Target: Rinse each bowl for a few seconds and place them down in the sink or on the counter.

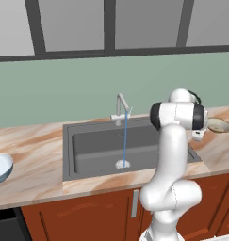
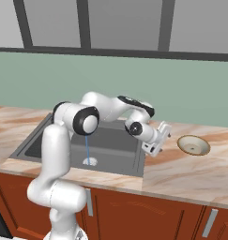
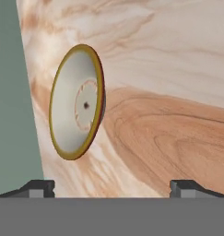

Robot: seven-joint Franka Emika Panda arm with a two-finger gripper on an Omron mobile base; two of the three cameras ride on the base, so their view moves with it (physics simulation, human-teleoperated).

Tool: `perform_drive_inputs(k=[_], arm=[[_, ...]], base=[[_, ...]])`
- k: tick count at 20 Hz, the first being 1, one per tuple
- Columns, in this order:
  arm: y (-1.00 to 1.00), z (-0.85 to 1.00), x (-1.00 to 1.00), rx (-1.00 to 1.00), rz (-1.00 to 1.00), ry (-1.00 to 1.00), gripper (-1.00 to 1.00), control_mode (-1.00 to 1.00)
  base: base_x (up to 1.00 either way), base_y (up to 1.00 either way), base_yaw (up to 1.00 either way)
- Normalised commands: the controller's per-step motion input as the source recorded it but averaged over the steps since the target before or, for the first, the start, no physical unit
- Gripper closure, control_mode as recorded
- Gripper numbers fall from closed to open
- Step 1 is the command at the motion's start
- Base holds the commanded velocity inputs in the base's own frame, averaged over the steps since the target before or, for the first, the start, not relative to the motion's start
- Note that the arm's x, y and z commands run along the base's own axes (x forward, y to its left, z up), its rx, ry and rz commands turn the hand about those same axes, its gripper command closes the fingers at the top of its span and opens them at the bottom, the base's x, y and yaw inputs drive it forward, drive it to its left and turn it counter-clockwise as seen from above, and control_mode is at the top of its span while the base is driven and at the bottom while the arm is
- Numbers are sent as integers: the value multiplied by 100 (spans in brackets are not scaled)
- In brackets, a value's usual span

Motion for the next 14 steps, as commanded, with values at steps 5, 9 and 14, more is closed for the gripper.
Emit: perform_drive_inputs(k=[5,9,14], arm=[[-28,0,19,3,-2,3,-100,-100],[-29,0,21,5,-3,5,-100,-100],[-28,1,22,5,-3,5,-100,-100]], base=[[0,0,0],[0,0,0],[0,0,0]])
